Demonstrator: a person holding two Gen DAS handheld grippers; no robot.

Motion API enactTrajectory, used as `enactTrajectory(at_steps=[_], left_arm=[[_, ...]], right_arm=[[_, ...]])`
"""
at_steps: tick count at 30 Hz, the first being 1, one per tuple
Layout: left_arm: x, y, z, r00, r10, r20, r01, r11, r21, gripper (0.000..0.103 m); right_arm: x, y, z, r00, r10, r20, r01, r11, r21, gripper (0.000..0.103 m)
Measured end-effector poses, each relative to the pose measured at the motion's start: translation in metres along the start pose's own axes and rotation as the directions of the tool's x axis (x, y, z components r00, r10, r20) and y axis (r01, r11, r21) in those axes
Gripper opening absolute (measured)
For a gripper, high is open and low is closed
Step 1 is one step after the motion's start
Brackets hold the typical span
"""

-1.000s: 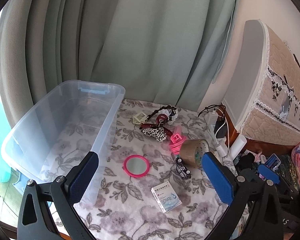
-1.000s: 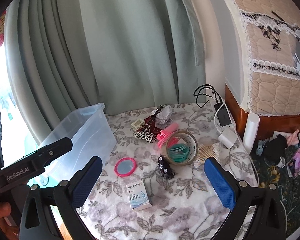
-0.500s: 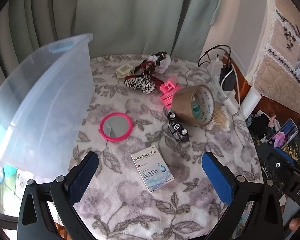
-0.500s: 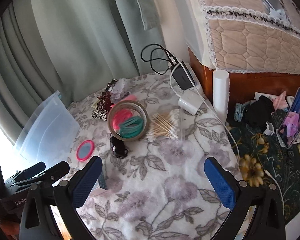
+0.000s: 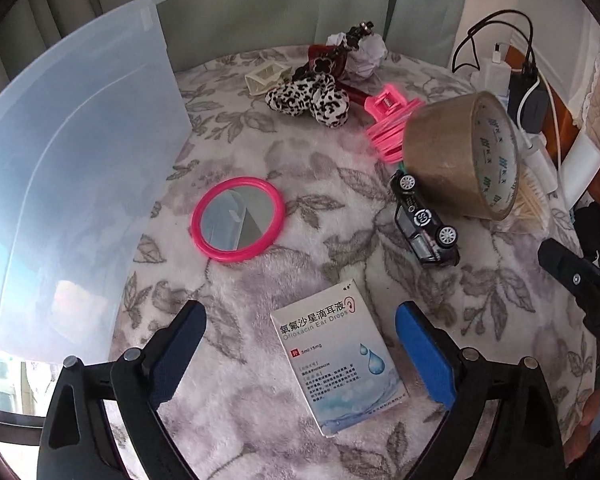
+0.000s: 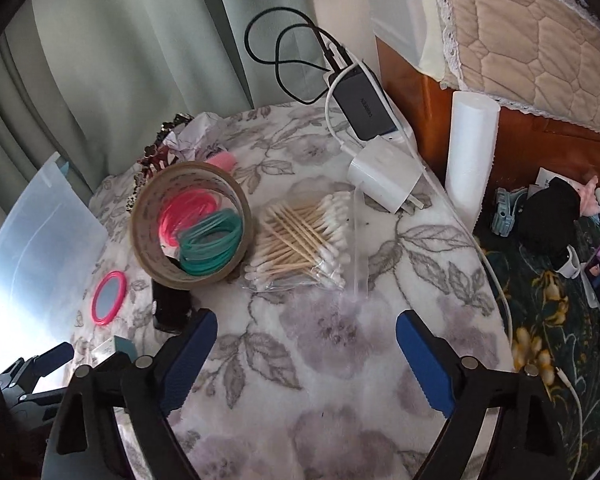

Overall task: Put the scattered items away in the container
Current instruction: 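Grasp the ear drops box with the left tool while the right tool grasps the cotton swab bag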

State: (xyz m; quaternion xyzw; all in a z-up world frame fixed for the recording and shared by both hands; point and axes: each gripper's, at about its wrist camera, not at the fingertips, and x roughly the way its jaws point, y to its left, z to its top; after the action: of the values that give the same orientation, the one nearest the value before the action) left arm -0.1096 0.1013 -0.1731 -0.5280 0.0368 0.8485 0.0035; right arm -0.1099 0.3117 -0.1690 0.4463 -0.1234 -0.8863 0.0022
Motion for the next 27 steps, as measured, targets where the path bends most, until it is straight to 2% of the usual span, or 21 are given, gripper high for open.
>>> enactTrajectory(at_steps=[2,5,9,20,23,25,26,27], left_arm=[[0.009,0.003,-0.001,1.0,0.0,-0.022,0.0,1.0,-0.009,0.082],[0.018,0.008,-0.002,0.999,-0.016,-0.046,0.015,0.999,-0.034,0.082],[0.019,0.009,-0.001,0.999,-0.035,-0.035,0.034,0.999,-0.042,0.082],[0.022,0.008,0.001,0.999,-0.047,-0.005,0.047,0.998,-0.033,0.082],[0.021,0.01,0.001,0.999,-0.053,-0.01,0.053,0.998,-0.034,0.081],[0.02,0.011,0.001,0.998,-0.057,-0.011,0.056,0.998,-0.036,0.078],[0.019,0.011,0.0,0.998,-0.058,-0.01,0.058,0.998,-0.036,0.075],[0.018,0.011,-0.001,0.998,-0.059,-0.008,0.059,0.998,-0.032,0.073]], right_arm=[[0.011,-0.003,0.005,1.0,-0.008,-0.011,0.009,1.0,0.009,0.088],[0.025,-0.004,0.012,1.0,-0.003,-0.017,0.003,1.0,0.01,0.088],[0.039,0.003,0.019,1.0,-0.002,-0.021,0.002,1.0,-0.019,0.088],[0.065,0.023,0.034,0.996,-0.092,0.015,0.093,0.992,-0.089,0.09],[0.064,0.019,0.034,0.993,-0.113,0.026,0.115,0.992,-0.061,0.082],[0.06,0.015,0.033,0.992,-0.126,0.032,0.127,0.991,-0.041,0.069],[0.058,0.011,0.033,0.992,-0.125,0.033,0.126,0.992,-0.029,0.068],[0.056,0.008,0.032,0.992,-0.123,0.033,0.124,0.992,-0.016,0.062]])
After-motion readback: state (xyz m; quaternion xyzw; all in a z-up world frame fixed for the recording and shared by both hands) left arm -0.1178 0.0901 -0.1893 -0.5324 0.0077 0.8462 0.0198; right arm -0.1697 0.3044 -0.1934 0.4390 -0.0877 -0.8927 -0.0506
